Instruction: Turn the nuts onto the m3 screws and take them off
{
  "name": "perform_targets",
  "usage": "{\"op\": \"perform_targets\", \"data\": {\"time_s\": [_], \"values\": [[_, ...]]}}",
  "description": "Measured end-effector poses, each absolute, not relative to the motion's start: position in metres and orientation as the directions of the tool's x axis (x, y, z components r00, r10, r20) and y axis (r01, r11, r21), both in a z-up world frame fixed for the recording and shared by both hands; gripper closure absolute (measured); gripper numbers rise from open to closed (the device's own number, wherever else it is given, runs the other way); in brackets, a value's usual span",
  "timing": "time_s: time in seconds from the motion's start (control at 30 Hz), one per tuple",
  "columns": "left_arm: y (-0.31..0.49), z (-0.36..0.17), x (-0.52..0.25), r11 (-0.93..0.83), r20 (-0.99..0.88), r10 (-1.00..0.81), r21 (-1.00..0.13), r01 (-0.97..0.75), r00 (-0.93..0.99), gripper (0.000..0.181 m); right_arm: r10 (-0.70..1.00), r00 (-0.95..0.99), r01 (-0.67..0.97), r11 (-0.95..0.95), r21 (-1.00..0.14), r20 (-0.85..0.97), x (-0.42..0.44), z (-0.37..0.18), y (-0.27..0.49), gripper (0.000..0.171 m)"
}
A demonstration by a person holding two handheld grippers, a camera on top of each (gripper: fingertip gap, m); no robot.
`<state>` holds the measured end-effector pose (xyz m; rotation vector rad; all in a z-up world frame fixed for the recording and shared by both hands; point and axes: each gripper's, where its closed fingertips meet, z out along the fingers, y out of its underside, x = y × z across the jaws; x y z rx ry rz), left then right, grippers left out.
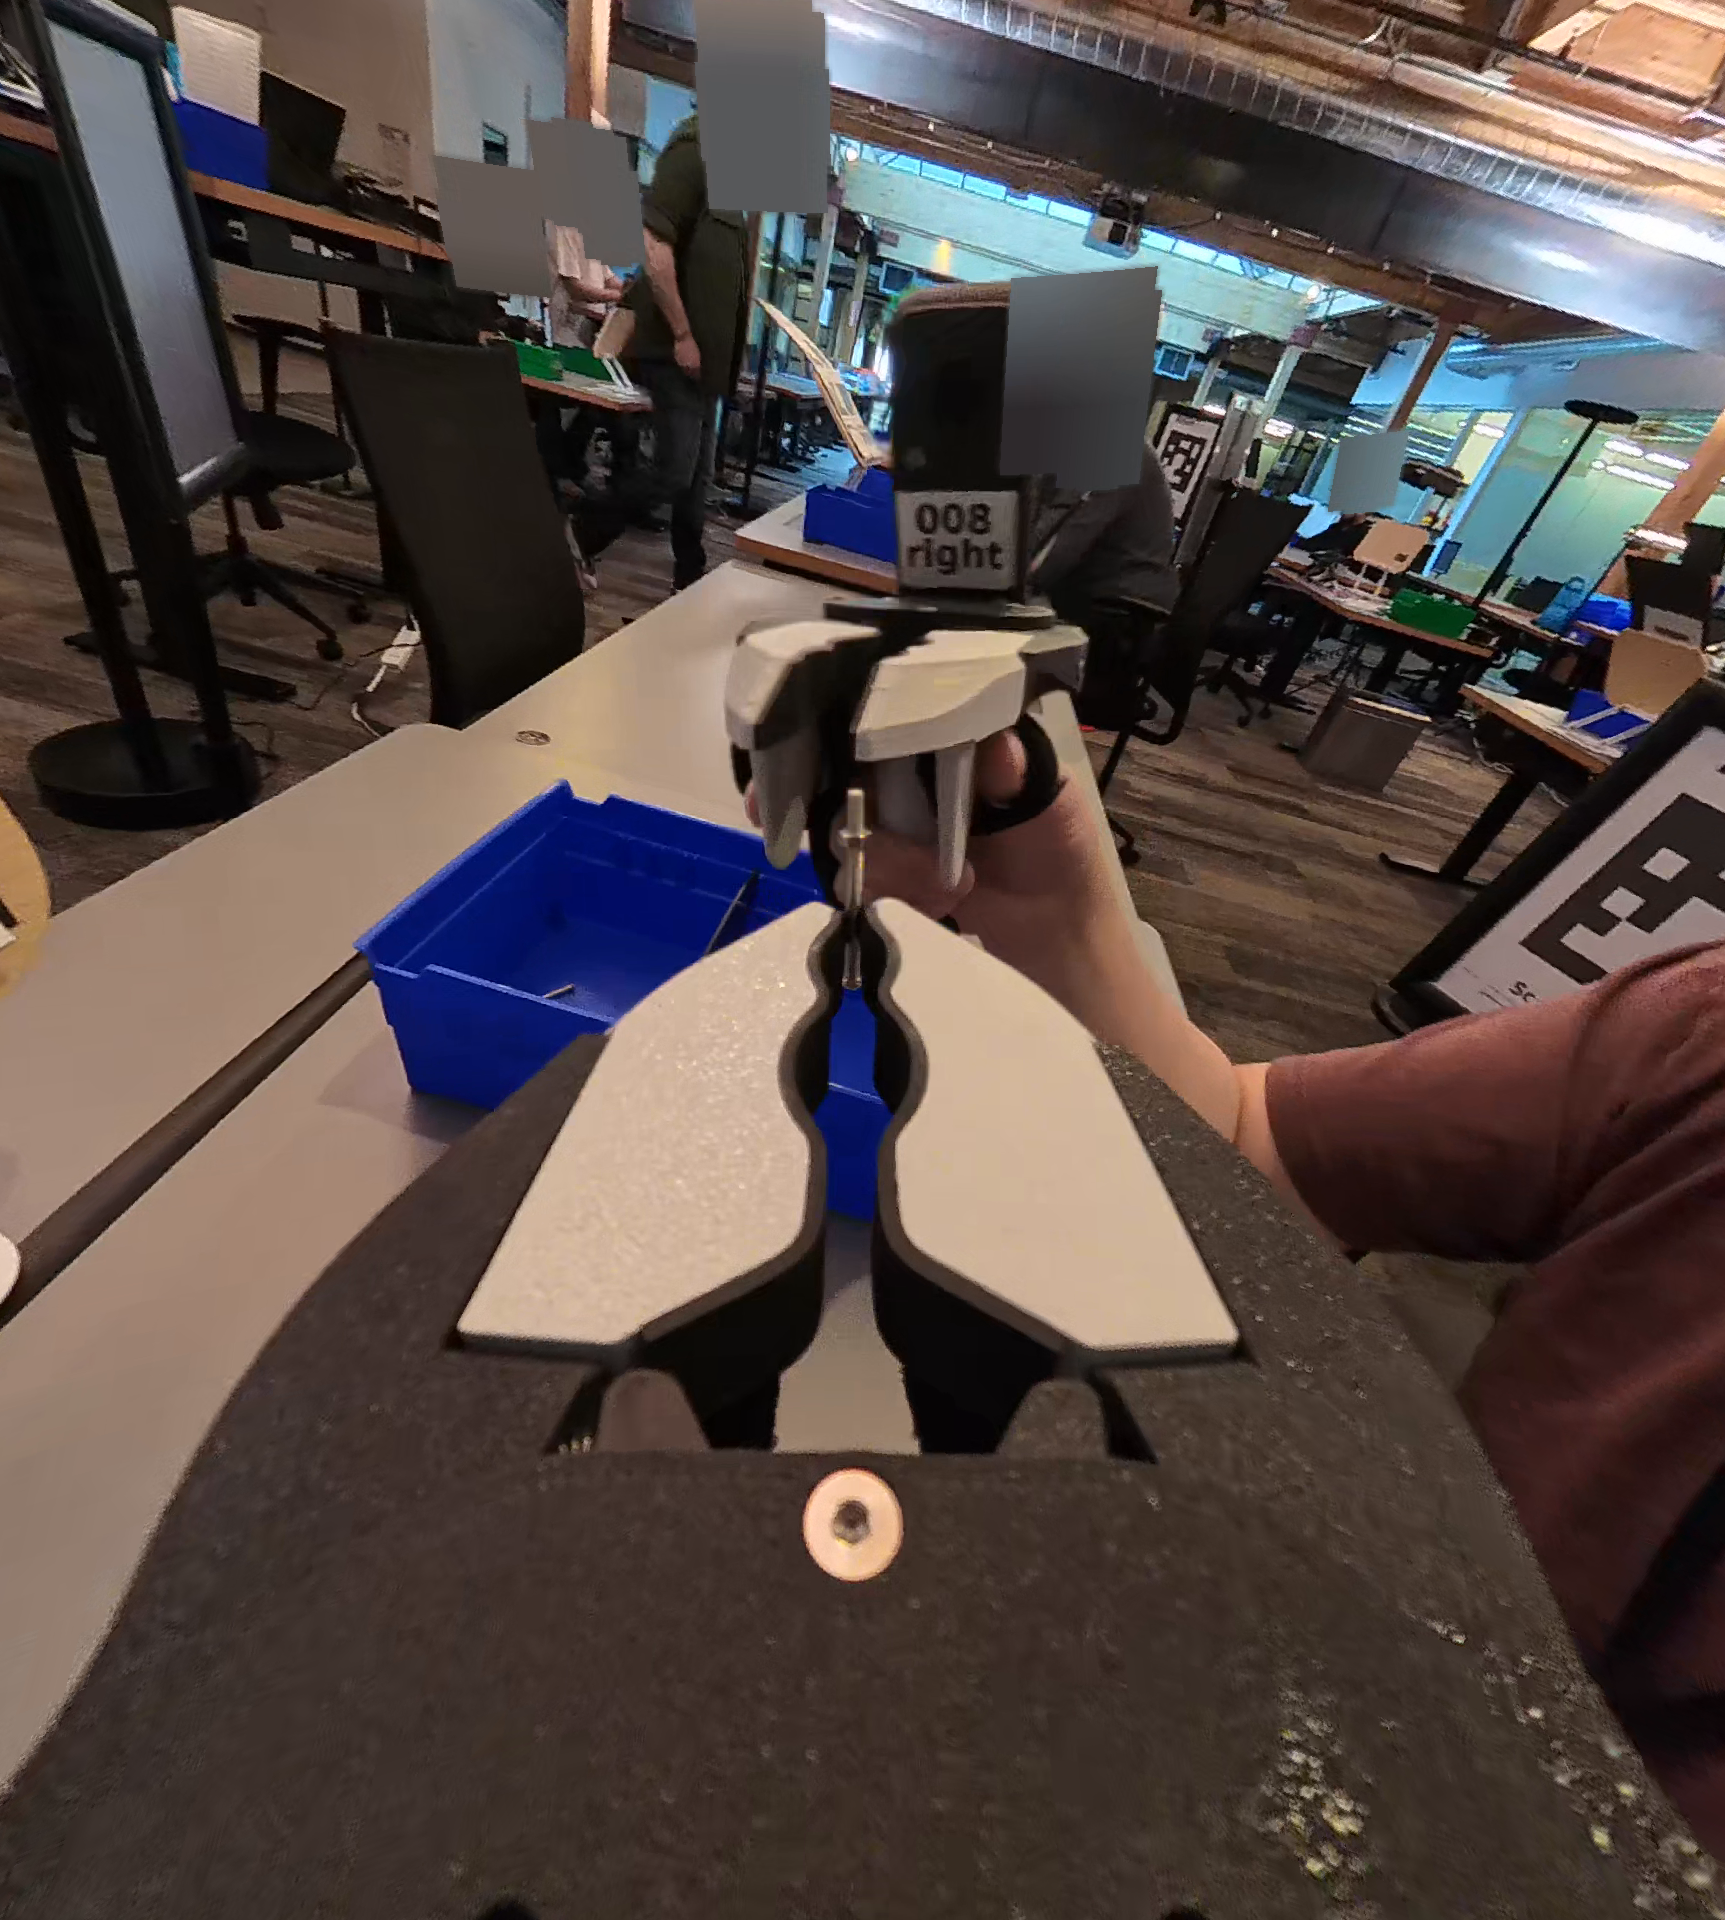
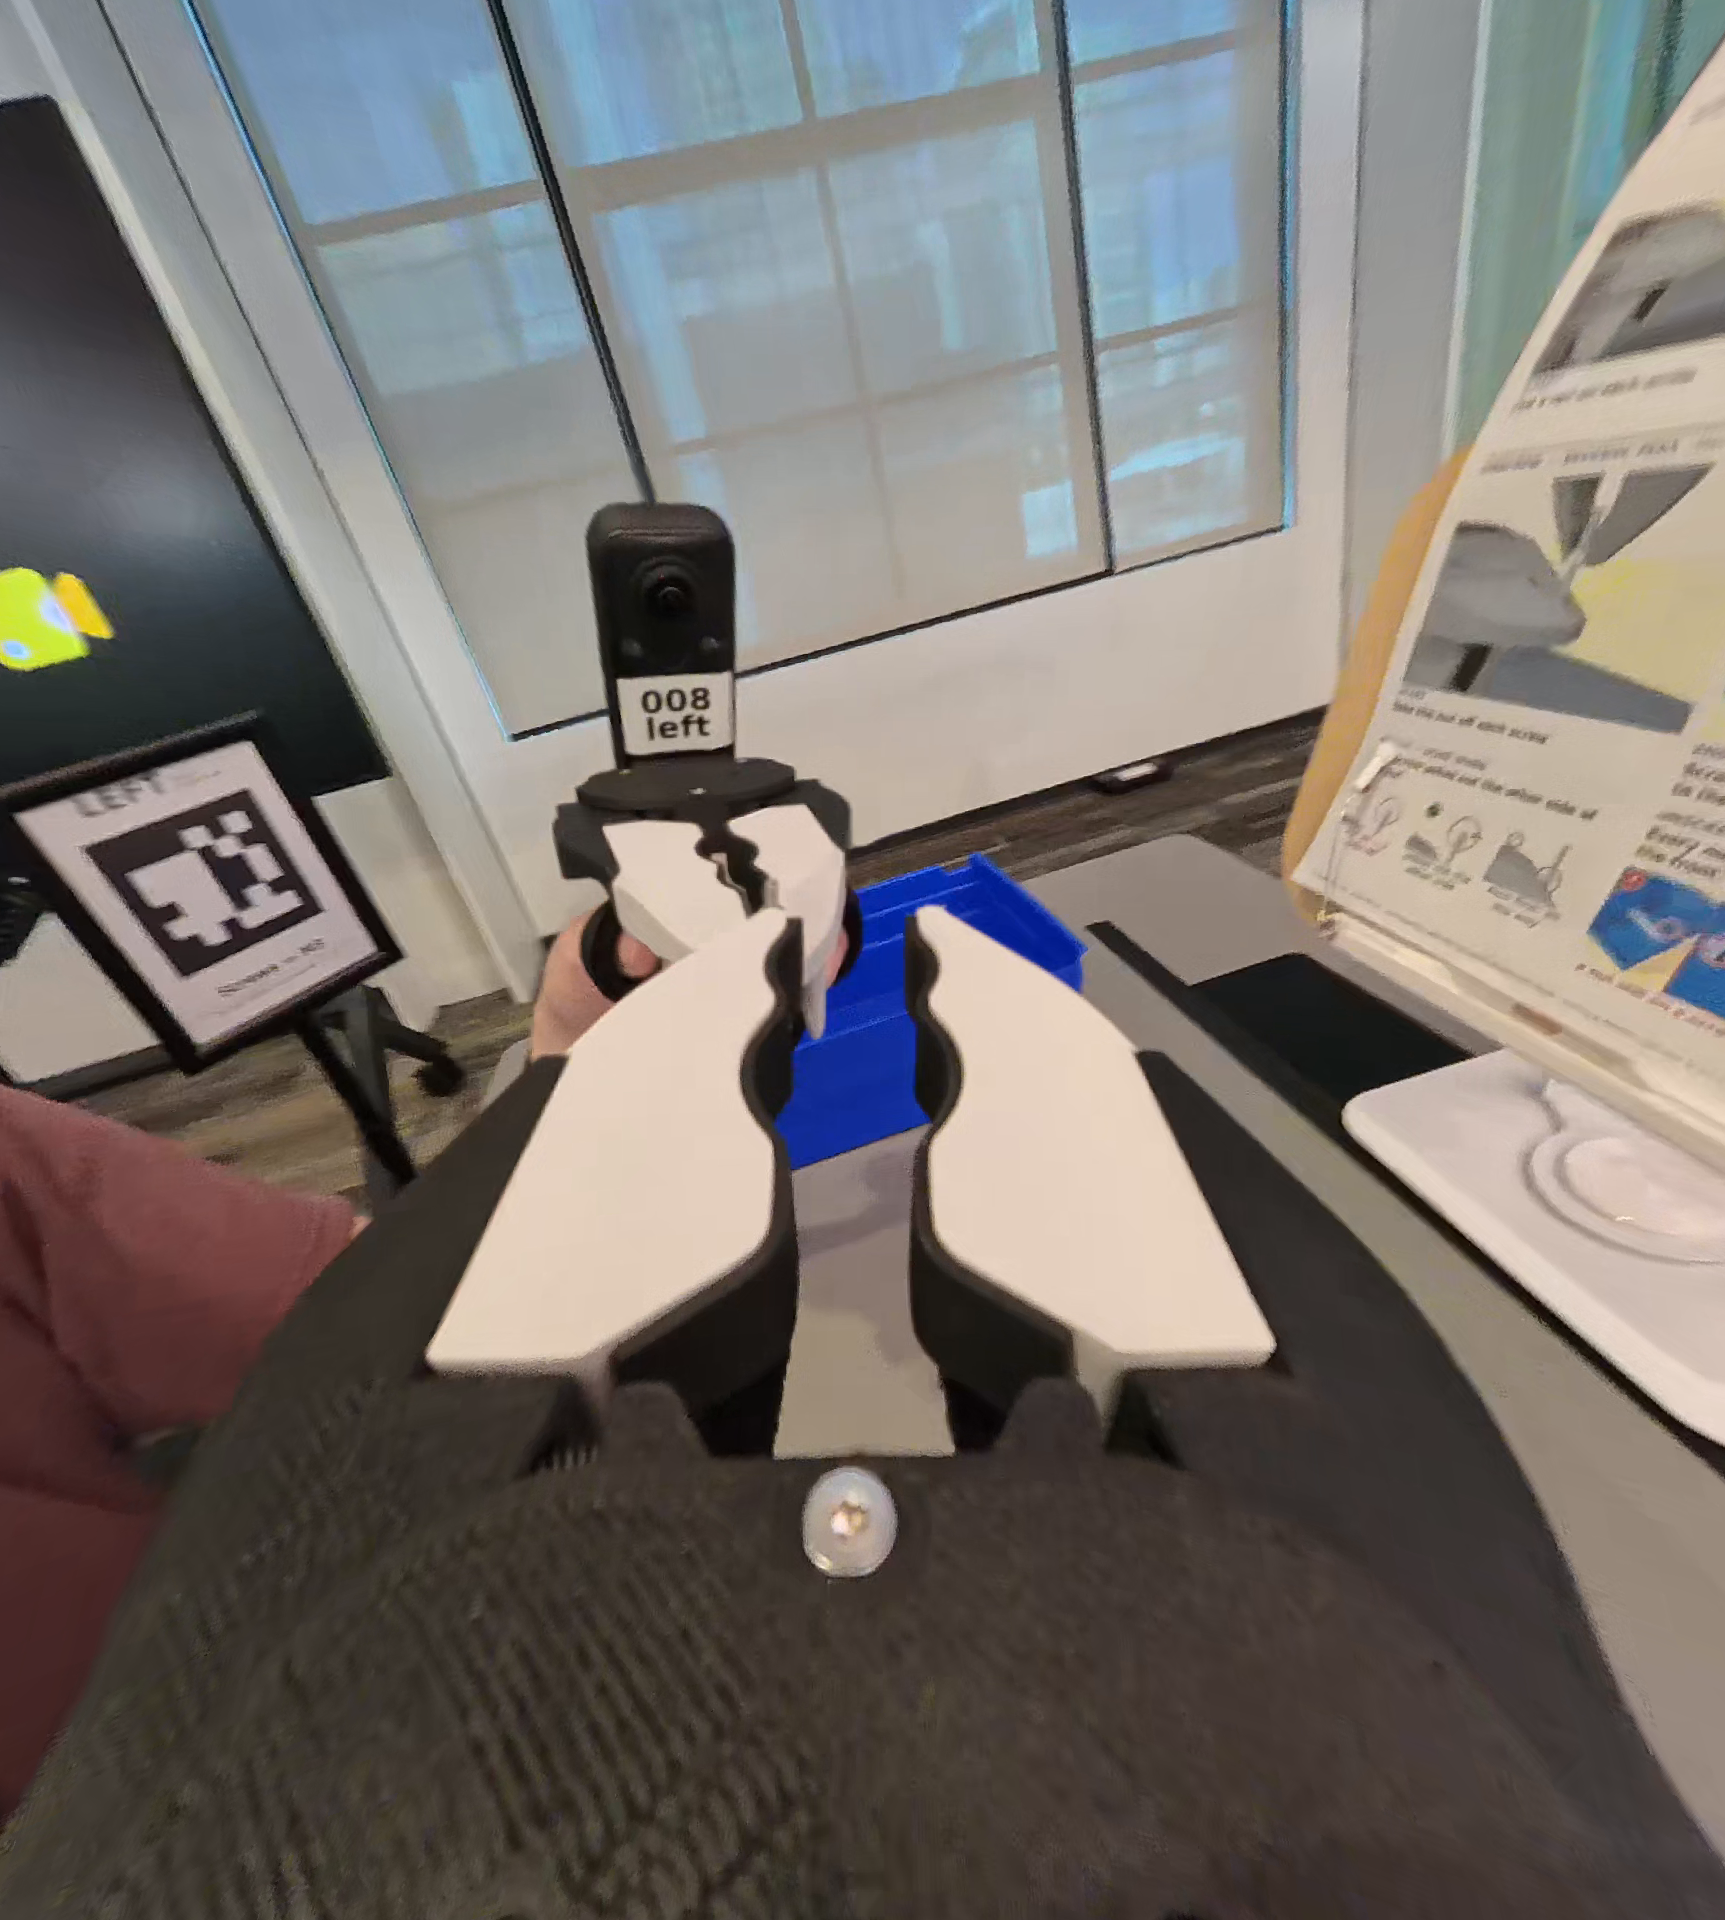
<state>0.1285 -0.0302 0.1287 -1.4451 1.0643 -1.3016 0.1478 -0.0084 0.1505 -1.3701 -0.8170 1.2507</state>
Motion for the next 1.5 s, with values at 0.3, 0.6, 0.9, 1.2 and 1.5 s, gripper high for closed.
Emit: {"op": "perform_targets", "data": {"time_s": [0.3, 0.6, 0.9, 1.2, 1.5], "values": [[-0.037, 0.125, 0.145, -0.223, 0.22, -0.974, -0.973, -0.056, 0.052, 0.179, 0.95, 0.101, -0.155, -0.277, -0.948, -0.294, 0.139, 0.149, -0.02, 0.159], [-0.04, 0.124, 0.144, -0.231, 0.229, -0.972, -0.971, -0.056, 0.046, 0.179, 0.954, 0.058, -0.117, -0.285, -0.951, -0.293, 0.136, 0.146, -0.03, 0.159], [-0.038, 0.123, 0.148, -0.246, 0.244, -0.969, -0.968, -0.045, 0.04, 0.173, 0.956, 0.049, -0.104, -0.283, -0.954, -0.289, 0.132, 0.142, -0.03, 0.166], [-0.04, 0.115, 0.161, -0.314, 0.316, -0.948, -0.948, -0.048, -0.036, 0.177, 0.953, 0.033, -0.127, -0.295, -0.947, -0.301, 0.133, 0.144, -0.028, 0.166], [-0.041, 0.12, 0.161, -0.305, 0.305, -0.952, -0.952, -0.028, -0.026, 0.178, 0.96, 0.095, -0.174, -0.246, -0.953, -0.265, 0.144, 0.15, -0.019, 0.14]]}}
